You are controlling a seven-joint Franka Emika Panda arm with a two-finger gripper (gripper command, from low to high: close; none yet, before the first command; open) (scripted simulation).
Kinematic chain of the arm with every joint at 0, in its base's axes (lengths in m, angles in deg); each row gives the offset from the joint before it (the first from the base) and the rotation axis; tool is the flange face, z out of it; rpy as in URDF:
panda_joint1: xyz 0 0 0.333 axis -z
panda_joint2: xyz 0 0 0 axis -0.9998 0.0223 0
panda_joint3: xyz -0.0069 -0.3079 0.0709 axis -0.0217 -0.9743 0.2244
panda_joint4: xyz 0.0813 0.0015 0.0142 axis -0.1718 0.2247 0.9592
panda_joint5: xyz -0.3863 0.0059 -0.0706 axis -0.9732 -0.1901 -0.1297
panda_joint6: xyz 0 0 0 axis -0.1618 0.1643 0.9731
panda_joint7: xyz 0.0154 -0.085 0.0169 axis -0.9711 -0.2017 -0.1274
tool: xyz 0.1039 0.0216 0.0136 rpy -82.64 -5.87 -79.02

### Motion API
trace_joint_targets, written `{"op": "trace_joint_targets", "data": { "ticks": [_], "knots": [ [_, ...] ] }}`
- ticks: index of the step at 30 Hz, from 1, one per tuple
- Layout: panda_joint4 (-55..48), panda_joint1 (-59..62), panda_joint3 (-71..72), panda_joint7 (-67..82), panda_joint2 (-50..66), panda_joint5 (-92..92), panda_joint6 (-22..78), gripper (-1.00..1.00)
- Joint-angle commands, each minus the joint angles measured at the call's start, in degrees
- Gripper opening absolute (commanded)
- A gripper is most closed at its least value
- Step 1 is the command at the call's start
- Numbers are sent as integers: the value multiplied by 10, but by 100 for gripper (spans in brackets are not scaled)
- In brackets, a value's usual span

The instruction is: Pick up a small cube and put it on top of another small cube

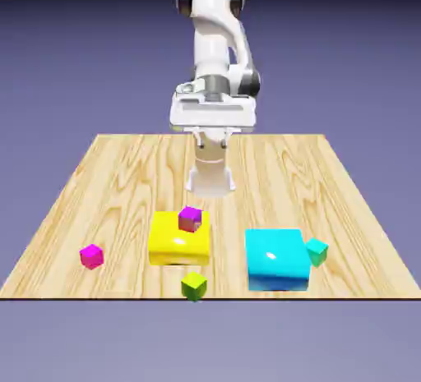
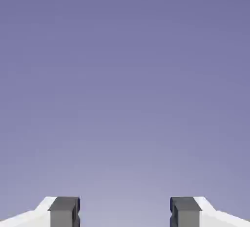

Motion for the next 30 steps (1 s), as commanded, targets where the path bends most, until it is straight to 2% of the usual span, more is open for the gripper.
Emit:
{"op": "trace_joint_targets", "data": {
  "ticks": [1, 27, 28, 30],
  "knots": [
    [-15, 5, 2, -10, 21, 2, 15, 0],
    [-409, 136, 64, -268, 561, 59, 402, 0],
    [-421, 140, 66, -276, 581, 61, 410, 0],
    [-416, 136, 66, -275, 623, 61, 363, 0]
  ]
}}
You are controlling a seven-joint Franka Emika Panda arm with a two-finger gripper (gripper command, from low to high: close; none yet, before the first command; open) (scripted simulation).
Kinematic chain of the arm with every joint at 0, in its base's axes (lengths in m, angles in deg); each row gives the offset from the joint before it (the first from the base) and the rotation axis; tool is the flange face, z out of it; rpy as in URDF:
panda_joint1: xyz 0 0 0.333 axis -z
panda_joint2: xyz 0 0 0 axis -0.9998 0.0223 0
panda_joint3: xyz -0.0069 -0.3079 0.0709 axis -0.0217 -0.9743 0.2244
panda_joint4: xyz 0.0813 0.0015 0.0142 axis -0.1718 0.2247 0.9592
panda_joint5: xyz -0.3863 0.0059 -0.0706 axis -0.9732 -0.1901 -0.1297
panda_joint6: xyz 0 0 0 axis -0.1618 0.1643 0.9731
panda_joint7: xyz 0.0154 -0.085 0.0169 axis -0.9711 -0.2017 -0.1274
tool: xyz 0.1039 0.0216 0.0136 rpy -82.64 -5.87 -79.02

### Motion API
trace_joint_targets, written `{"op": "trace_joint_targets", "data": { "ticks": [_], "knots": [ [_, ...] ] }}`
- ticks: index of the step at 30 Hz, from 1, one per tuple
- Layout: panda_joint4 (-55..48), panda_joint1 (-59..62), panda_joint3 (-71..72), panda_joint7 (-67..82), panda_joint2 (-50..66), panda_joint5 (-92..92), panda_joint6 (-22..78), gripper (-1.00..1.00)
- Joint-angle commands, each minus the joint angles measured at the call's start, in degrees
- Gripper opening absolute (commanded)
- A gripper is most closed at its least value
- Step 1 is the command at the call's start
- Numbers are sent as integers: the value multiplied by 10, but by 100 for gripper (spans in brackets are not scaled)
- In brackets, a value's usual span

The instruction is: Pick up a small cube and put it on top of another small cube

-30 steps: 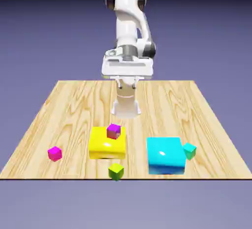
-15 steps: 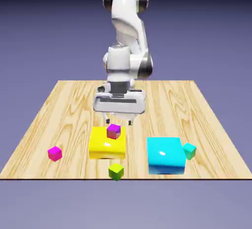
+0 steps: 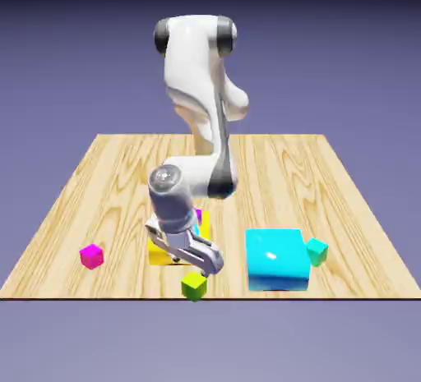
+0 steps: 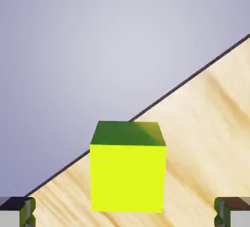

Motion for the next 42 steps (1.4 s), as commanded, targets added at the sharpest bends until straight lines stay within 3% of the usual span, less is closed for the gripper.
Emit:
{"op": "trace_joint_targets", "data": {
  "ticks": [1, 2, 3, 8, 19, 33, 38, 39, 42],
  "knots": [
    [3, -2, 0, 1, 21, 0, -23, 0],
    [3, -3, 0, 1, 28, 0, -31, 0],
    [3, -3, 0, 1, 28, 0, -31, -100],
    [-10, 15, 1, -3, -41, 10, 61, -100],
    [-72, 40, 162, 185, -18, 80, 333, -100],
    [59, -247, 207, 292, -131, -211, 119, -100],
    [84, -265, 175, 258, -63, -261, 33, -100],
    [84, -265, 175, 258, -63, -261, 33, 100],
    [69, -255, 194, 278, -103, -232, 83, 100]
  ]
}}
